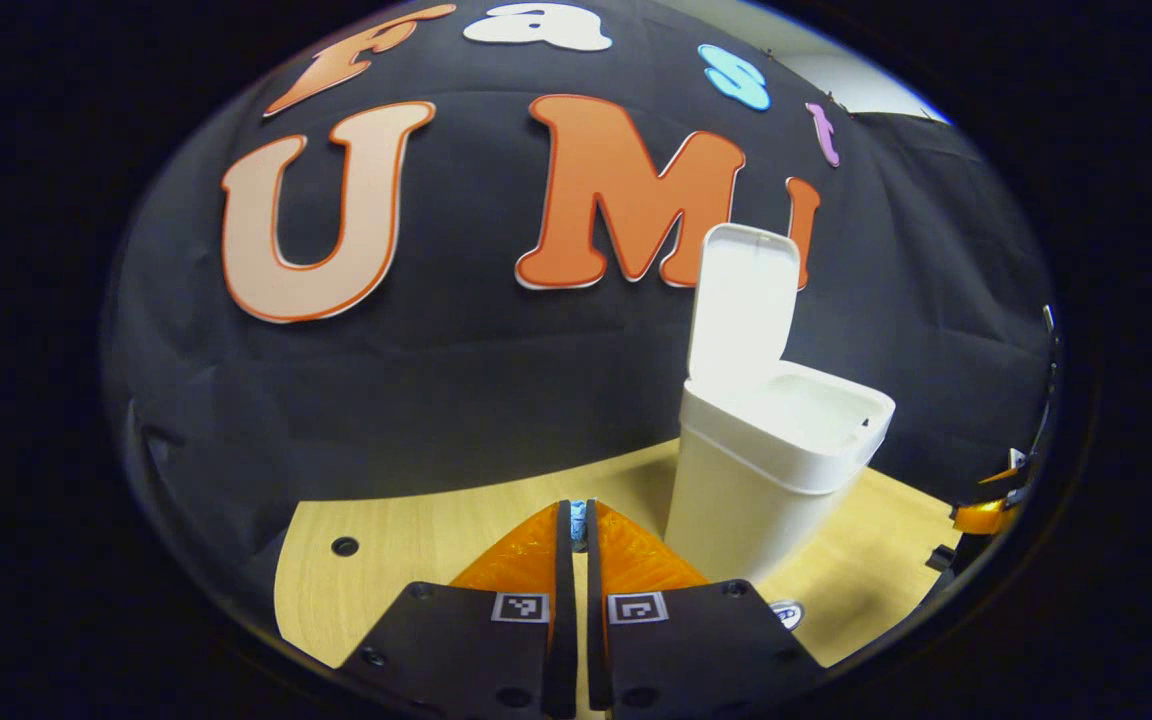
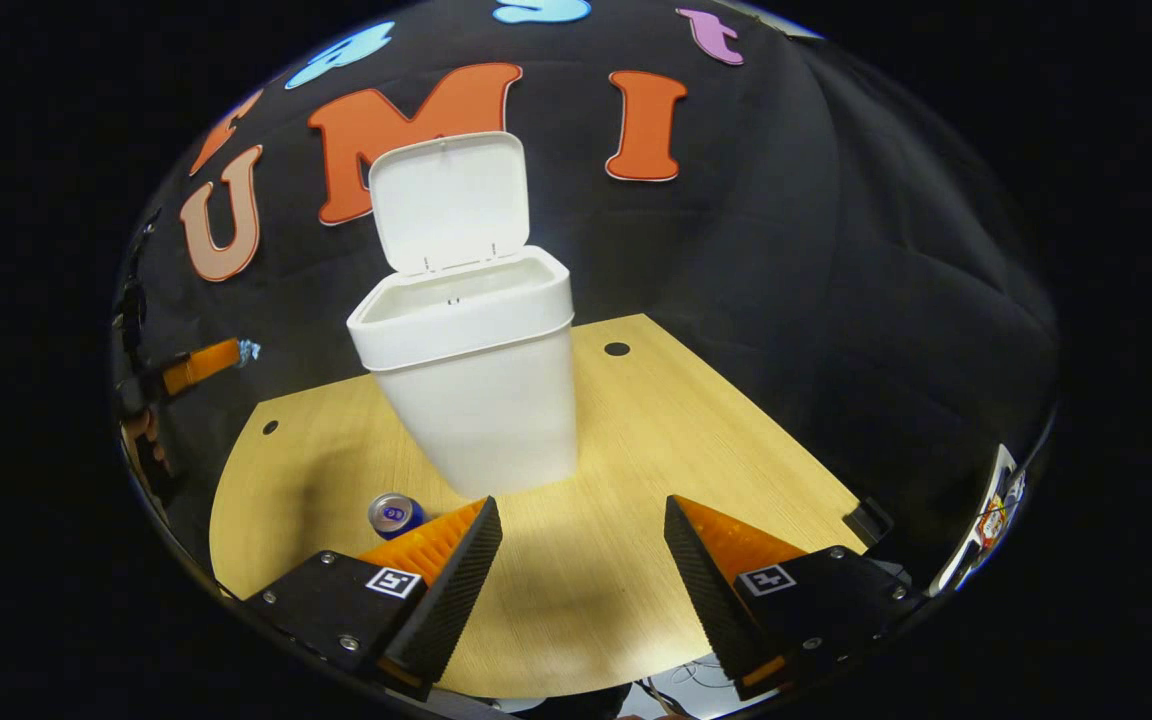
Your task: Press the lid of the desktop garbage bin to open it, pick up the crumpled paper on the desktop and throw it into the bin, then pick up the pop can on the desktop and drop it into the bin, and finally close the garbage bin lid.
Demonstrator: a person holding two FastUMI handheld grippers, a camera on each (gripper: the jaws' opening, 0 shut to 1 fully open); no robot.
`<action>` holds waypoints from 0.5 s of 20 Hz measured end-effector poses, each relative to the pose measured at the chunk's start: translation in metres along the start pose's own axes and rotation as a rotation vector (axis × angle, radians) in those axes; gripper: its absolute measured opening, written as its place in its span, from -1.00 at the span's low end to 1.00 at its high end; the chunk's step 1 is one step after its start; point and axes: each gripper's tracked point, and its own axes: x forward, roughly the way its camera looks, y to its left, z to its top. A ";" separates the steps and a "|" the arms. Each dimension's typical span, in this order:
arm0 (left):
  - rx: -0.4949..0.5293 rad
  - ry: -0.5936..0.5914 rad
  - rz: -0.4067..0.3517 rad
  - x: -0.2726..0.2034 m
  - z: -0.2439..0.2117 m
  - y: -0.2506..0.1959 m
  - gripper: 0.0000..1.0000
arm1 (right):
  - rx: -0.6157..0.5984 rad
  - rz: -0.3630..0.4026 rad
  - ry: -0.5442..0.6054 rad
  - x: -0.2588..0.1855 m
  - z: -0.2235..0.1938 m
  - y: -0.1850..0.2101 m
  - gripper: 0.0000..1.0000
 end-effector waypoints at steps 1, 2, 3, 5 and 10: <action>0.011 -0.012 -0.021 0.005 0.008 -0.011 -0.85 | 0.009 -0.008 0.000 -0.001 0.000 -0.005 0.99; 0.021 -0.022 -0.045 0.010 0.014 -0.024 -0.85 | 0.019 -0.015 -0.002 -0.002 0.000 -0.010 0.99; 0.029 -0.031 -0.068 0.015 0.021 -0.037 -0.82 | 0.029 -0.023 -0.003 -0.004 -0.001 -0.014 0.99; 0.047 -0.039 -0.106 0.024 0.030 -0.060 -0.84 | 0.046 -0.040 -0.003 -0.006 -0.002 -0.023 0.99; 0.035 -0.050 -0.210 0.041 0.042 -0.116 -0.84 | 0.091 -0.077 0.006 -0.013 -0.012 -0.043 0.98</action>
